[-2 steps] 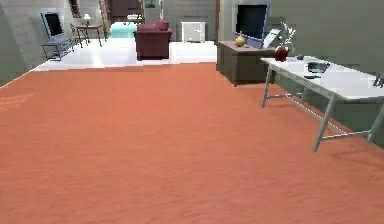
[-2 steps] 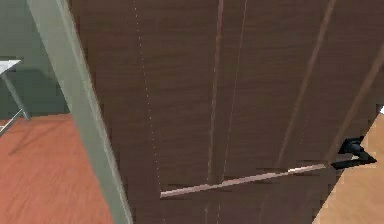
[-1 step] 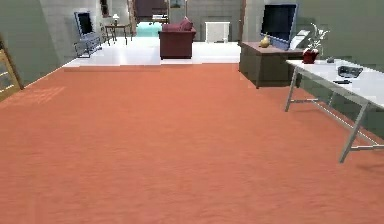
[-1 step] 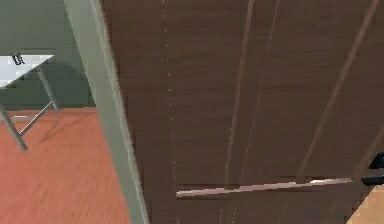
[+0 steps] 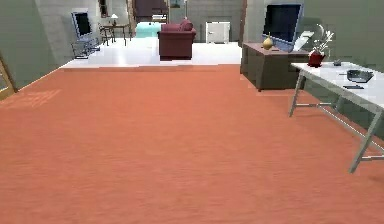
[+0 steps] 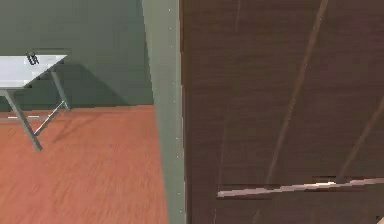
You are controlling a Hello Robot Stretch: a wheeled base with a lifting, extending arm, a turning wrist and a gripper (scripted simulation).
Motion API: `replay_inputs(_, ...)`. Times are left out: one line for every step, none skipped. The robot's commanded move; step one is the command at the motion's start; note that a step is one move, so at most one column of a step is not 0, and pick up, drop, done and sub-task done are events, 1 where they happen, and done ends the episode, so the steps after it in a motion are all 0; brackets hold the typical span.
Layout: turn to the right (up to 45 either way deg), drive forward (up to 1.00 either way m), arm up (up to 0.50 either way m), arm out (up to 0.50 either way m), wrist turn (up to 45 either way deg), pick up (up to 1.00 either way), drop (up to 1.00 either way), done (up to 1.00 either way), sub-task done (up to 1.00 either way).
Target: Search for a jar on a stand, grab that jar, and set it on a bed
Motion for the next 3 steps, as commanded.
replay_inputs(-9.0, 0.0, 0.0, 0.0, 0.0, 0.0, 0.0, 0.0, 0.0)
replay_inputs(0.0, 0.4, 0.0, 0.0, 0.0, 0.0, 0.0, 0.0, 0.0)
replay_inputs(27.0, 0.0, 0.0, 0.0, 0.0, 0.0, 0.0, 0.0, 0.0)
